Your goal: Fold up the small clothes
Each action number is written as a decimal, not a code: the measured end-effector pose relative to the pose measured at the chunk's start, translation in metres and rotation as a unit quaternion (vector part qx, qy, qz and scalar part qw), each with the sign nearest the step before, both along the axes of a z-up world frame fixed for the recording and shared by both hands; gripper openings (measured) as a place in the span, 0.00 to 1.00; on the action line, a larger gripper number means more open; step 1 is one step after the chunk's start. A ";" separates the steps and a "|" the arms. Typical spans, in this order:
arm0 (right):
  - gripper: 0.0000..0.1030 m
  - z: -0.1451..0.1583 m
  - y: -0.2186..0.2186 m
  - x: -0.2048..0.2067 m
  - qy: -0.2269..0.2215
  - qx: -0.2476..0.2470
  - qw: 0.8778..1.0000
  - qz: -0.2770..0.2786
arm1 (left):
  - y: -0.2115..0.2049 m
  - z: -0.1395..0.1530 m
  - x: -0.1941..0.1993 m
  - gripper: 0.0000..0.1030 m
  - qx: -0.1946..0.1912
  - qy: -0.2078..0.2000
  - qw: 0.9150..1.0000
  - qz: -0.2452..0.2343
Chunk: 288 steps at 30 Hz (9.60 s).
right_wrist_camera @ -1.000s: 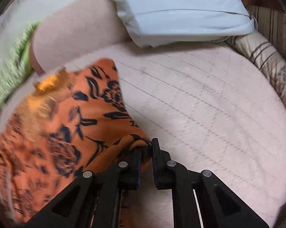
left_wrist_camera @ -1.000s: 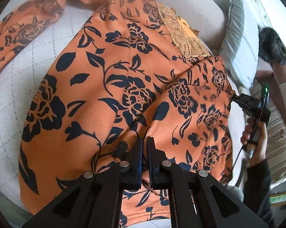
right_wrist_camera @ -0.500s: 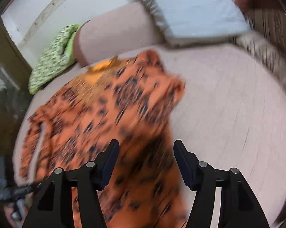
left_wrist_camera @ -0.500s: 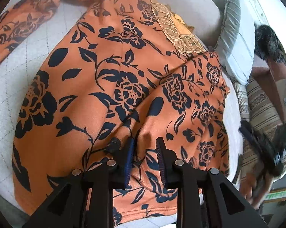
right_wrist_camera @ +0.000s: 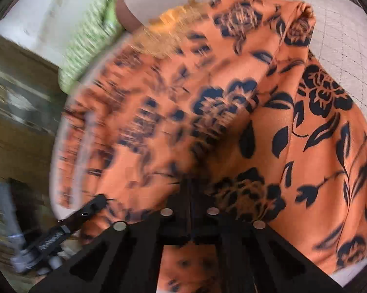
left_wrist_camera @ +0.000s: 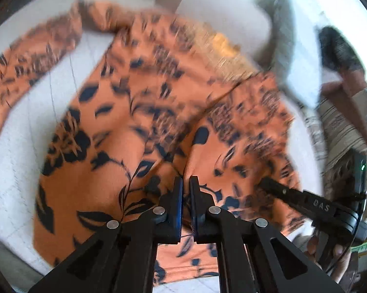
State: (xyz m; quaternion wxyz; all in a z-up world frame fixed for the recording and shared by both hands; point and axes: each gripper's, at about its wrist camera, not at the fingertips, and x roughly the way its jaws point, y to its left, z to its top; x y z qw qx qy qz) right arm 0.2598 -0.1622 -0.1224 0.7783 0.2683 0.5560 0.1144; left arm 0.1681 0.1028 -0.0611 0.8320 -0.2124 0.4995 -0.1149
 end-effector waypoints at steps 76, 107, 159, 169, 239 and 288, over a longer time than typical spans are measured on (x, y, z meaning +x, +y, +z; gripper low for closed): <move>0.60 -0.019 -0.047 0.041 -0.022 0.156 0.985 0.075 | 0.006 0.157 -0.024 0.50 -0.093 -0.116 0.962 -0.228; 0.05 -0.017 -0.062 0.022 -0.012 -0.017 0.996 0.082 | 0.124 0.098 0.148 0.03 -0.095 0.039 0.987 0.126; 0.48 -0.009 -0.151 -0.062 0.060 -0.078 0.991 -0.087 | 0.111 0.115 -0.118 0.52 0.065 0.083 0.991 0.081; 0.05 0.027 -0.152 -0.085 0.028 -0.127 0.985 -0.109 | 0.125 0.147 -0.129 0.05 0.072 0.049 0.990 0.107; 0.21 -0.048 -0.173 0.328 0.022 -0.115 0.993 -0.007 | 0.051 -0.013 0.409 0.16 0.091 0.077 0.991 0.057; 0.17 0.037 -0.133 -0.091 -0.028 -0.165 0.985 -0.049 | 0.108 -0.032 0.018 0.21 -0.049 0.082 0.985 0.141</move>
